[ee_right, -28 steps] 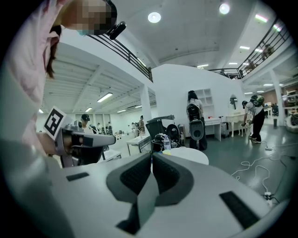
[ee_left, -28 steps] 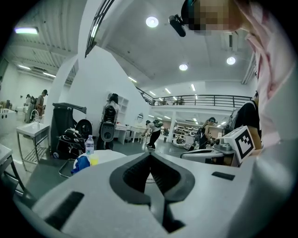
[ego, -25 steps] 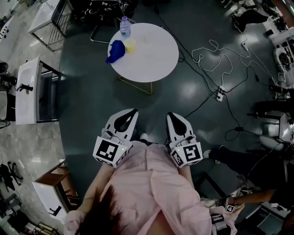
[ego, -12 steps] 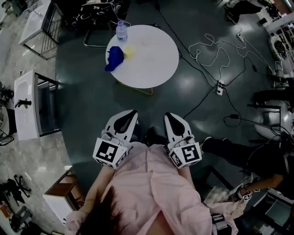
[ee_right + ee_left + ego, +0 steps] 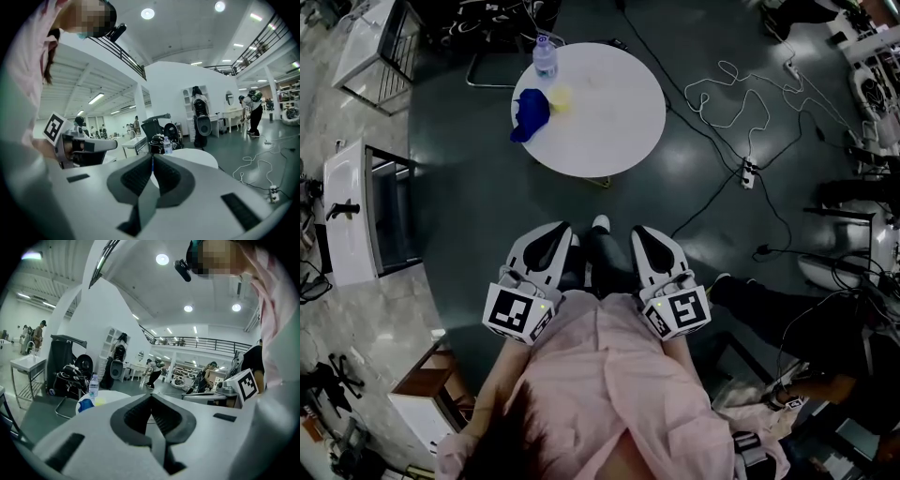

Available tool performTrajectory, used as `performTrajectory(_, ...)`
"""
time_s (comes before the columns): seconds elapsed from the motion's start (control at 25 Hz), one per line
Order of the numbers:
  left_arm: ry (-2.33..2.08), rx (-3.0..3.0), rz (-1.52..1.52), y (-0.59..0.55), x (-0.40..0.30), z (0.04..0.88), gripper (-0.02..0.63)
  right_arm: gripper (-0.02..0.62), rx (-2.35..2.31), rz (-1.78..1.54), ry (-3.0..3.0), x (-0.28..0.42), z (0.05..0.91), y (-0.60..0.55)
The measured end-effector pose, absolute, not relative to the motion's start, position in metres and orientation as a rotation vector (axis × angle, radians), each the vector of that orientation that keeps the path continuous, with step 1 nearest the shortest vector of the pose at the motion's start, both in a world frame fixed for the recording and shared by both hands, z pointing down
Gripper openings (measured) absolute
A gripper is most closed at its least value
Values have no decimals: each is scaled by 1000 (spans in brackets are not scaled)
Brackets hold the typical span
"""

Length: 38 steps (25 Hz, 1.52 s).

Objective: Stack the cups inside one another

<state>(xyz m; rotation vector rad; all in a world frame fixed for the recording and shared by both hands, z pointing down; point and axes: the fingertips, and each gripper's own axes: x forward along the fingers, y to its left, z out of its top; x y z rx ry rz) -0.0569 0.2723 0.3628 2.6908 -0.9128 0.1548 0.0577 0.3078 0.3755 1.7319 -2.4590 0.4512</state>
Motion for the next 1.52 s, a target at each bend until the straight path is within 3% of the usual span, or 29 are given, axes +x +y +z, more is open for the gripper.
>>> performTrajectory(0.32,-945,2660,161,240,-47,367,15,32,1621,482,-2499,56,386,272)
performTrajectory(0.84,-1063,2693,67,144,8,345,15,32,1570,430,-2565,119,376,164)
performTrajectory(1.52,-1080,2693,46,114,41,341,15,32,1645,461,-2587,169,373,130)
